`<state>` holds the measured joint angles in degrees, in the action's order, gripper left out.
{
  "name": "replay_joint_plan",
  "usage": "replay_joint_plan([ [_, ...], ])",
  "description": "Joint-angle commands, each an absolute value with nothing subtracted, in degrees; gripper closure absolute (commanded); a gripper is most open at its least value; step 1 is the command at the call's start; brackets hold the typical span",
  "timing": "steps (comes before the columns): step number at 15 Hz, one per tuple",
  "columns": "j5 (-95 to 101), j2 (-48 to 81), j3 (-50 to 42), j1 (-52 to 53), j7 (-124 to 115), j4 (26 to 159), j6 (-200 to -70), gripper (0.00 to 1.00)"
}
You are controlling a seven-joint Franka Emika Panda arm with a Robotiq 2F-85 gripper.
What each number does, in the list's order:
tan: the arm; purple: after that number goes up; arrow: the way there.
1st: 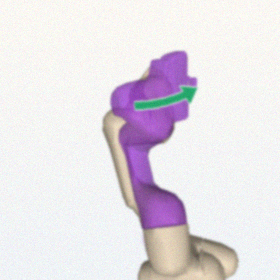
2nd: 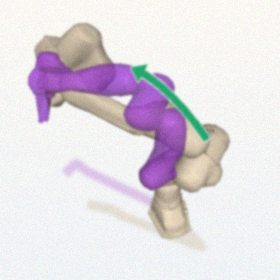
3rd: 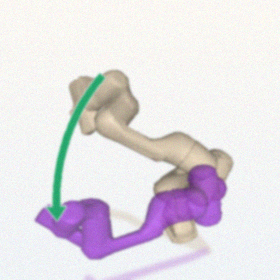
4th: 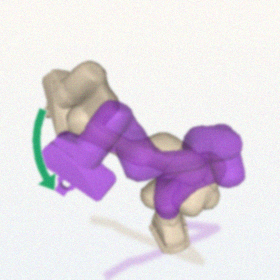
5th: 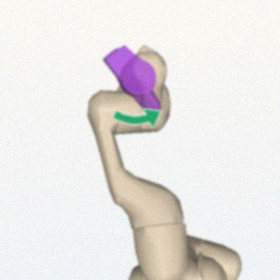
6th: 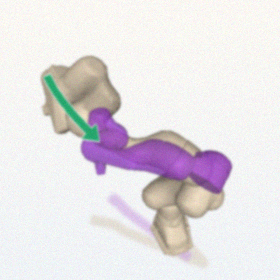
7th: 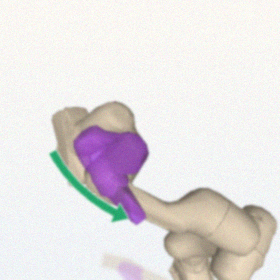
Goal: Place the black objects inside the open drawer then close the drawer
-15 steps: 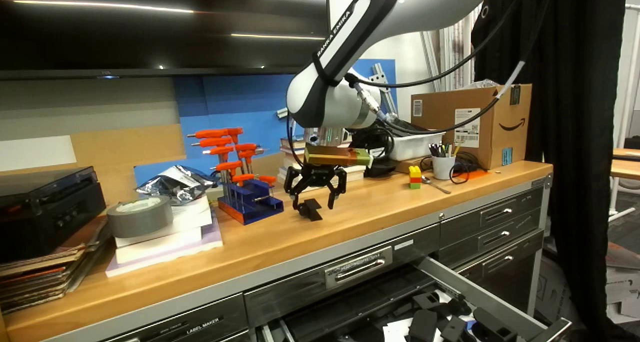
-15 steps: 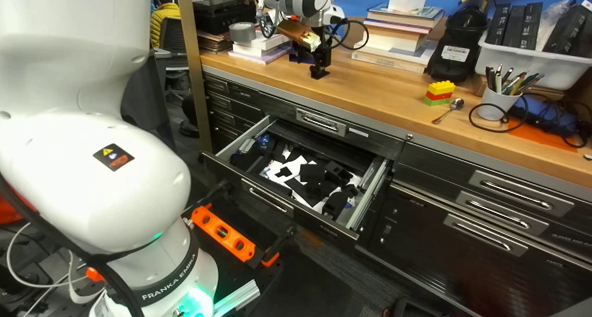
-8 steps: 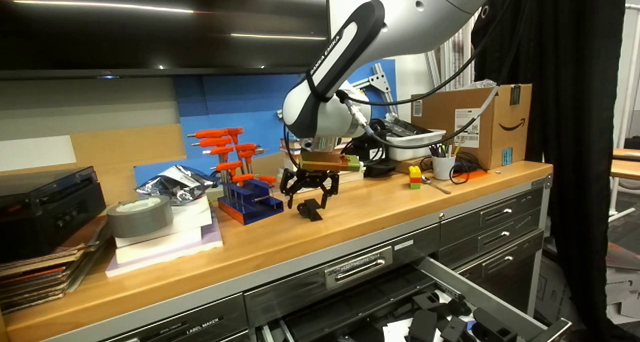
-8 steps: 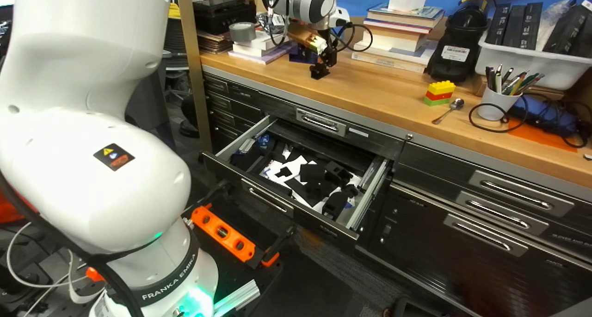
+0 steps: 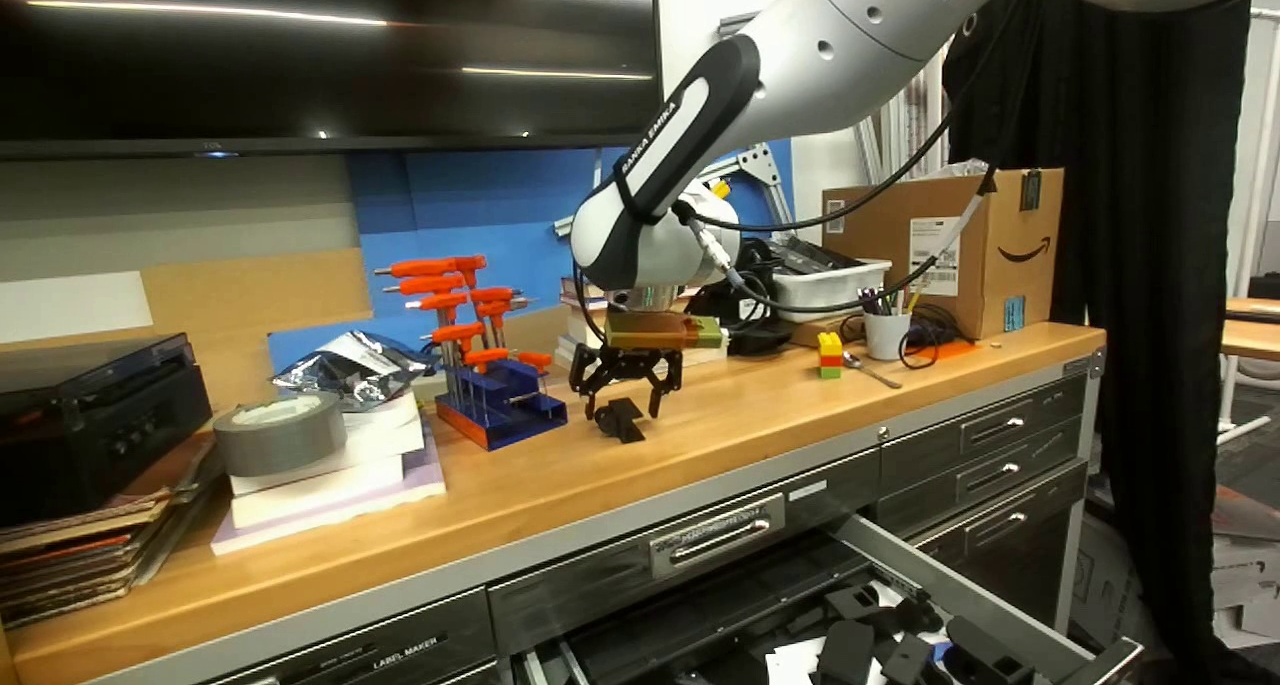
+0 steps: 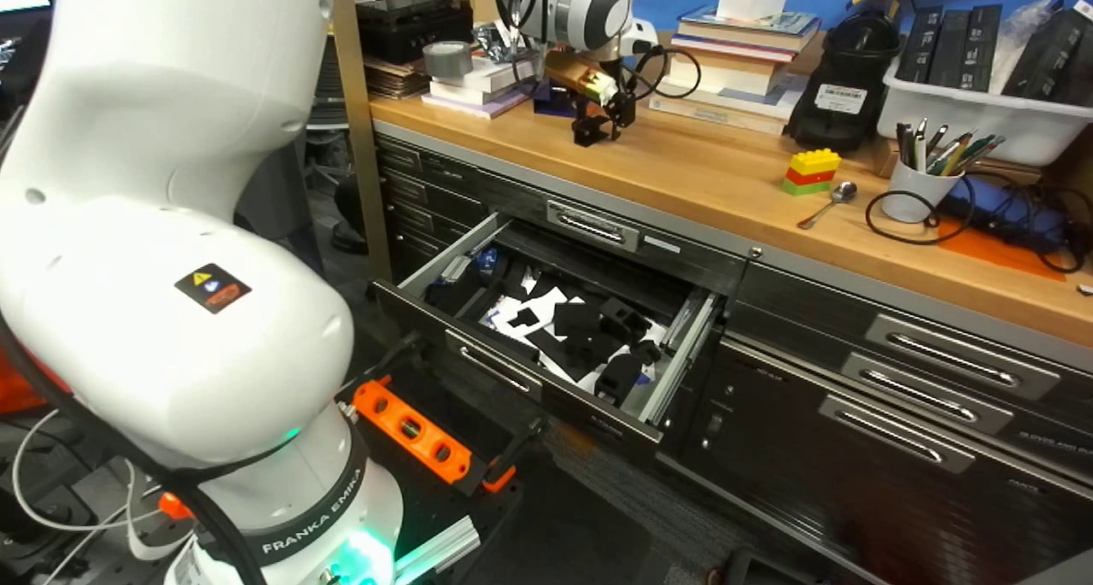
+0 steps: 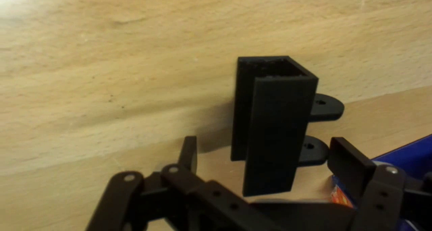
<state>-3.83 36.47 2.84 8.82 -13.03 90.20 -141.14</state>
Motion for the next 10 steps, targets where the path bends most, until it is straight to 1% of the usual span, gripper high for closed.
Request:
replay_joint_plan([
  [1, -2.1, 38.4, 1.4, 10.0, -14.4, 86.4, -138.0, 0.00],
  [10, -1.5, 39.5, 0.7, 10.2, -15.9, 83.5, -131.0, 0.00],
])
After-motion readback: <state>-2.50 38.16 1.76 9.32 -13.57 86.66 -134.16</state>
